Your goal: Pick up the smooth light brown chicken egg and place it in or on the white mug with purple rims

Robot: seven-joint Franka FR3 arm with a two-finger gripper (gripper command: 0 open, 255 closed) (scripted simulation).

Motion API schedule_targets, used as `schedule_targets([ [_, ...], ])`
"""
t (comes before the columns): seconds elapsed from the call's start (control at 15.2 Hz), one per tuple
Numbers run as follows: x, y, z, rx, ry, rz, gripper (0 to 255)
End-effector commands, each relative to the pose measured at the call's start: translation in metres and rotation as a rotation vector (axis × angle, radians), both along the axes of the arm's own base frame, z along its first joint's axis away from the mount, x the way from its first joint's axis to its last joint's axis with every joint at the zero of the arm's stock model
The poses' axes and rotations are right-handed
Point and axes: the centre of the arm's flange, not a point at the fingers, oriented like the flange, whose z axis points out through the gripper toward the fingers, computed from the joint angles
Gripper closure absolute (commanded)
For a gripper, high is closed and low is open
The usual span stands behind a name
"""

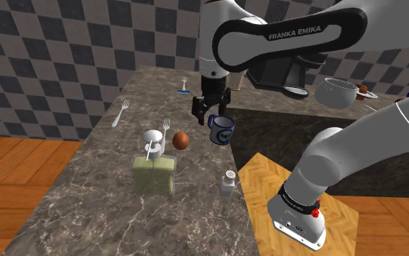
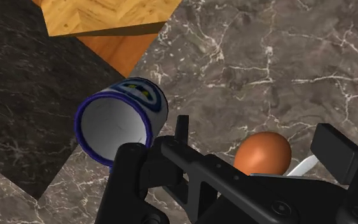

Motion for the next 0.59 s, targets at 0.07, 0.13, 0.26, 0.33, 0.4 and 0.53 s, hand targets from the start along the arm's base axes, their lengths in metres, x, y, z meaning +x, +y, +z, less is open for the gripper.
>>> schedule_targets([
  [0.07, 0.022, 0.021, -0.030, -0.027, -0.012, -0.068, 0],
  [0.13, 0.030, 0.027, -0.039, -0.036, -0.015, -0.090, 0],
  [0.26, 0.046, 0.038, -0.058, -0.055, -0.021, -0.133, 0],
  [0.33, 0.055, 0.043, -0.068, -0.064, -0.024, -0.155, 0],
  [0.4, 0.063, 0.047, -0.077, -0.073, -0.028, -0.177, 0],
  [0.53, 0.081, 0.056, -0.097, -0.092, -0.034, -0.220, 0],
])
